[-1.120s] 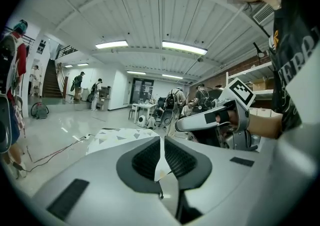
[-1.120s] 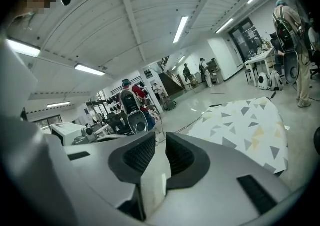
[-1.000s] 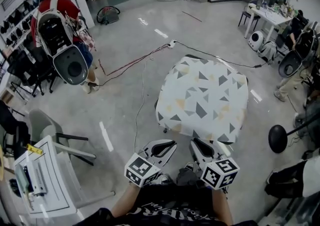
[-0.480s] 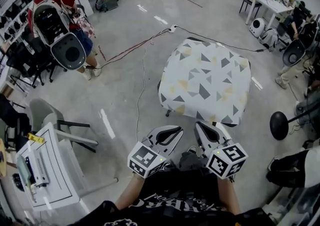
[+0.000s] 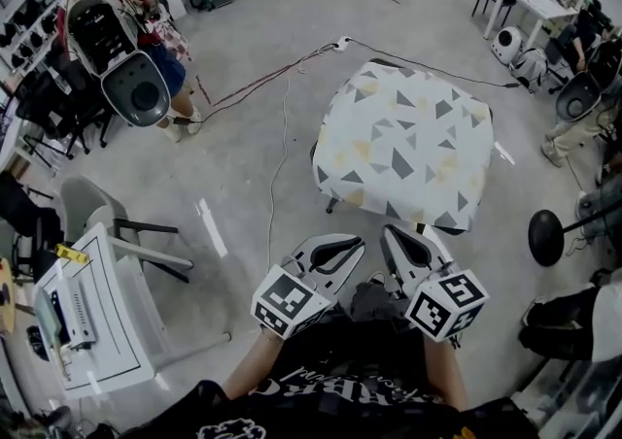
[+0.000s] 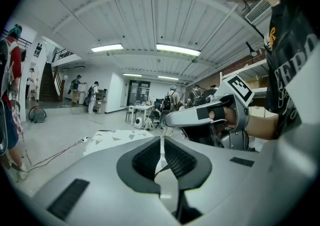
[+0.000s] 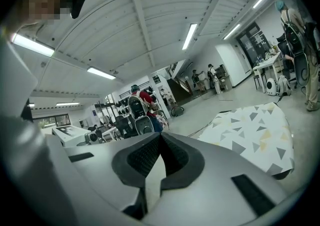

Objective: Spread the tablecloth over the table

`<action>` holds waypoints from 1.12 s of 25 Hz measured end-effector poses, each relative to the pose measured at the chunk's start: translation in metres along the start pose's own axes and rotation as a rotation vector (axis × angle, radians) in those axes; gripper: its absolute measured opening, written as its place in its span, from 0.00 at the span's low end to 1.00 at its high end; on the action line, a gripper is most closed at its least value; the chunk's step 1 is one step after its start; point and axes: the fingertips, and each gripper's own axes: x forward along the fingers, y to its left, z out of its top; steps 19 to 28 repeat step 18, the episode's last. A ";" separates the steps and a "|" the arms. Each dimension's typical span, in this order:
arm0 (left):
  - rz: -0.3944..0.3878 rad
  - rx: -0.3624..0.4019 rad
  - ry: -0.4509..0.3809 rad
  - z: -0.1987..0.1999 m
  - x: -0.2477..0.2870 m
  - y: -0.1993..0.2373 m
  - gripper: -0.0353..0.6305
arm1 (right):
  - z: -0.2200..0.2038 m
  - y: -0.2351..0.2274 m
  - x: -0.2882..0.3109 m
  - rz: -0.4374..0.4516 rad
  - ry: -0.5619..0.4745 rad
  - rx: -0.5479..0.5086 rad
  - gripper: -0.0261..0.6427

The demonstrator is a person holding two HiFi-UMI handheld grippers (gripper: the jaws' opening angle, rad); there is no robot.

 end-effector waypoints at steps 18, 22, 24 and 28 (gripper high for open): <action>-0.018 0.033 0.015 -0.001 0.011 -0.019 0.11 | -0.010 -0.008 -0.010 -0.009 0.023 0.012 0.06; -0.018 0.033 0.015 -0.001 0.011 -0.019 0.11 | -0.010 -0.008 -0.010 -0.009 0.023 0.012 0.06; -0.018 0.033 0.015 -0.001 0.011 -0.019 0.11 | -0.010 -0.008 -0.010 -0.009 0.023 0.012 0.06; -0.018 0.033 0.015 -0.001 0.011 -0.019 0.11 | -0.010 -0.008 -0.010 -0.009 0.023 0.012 0.06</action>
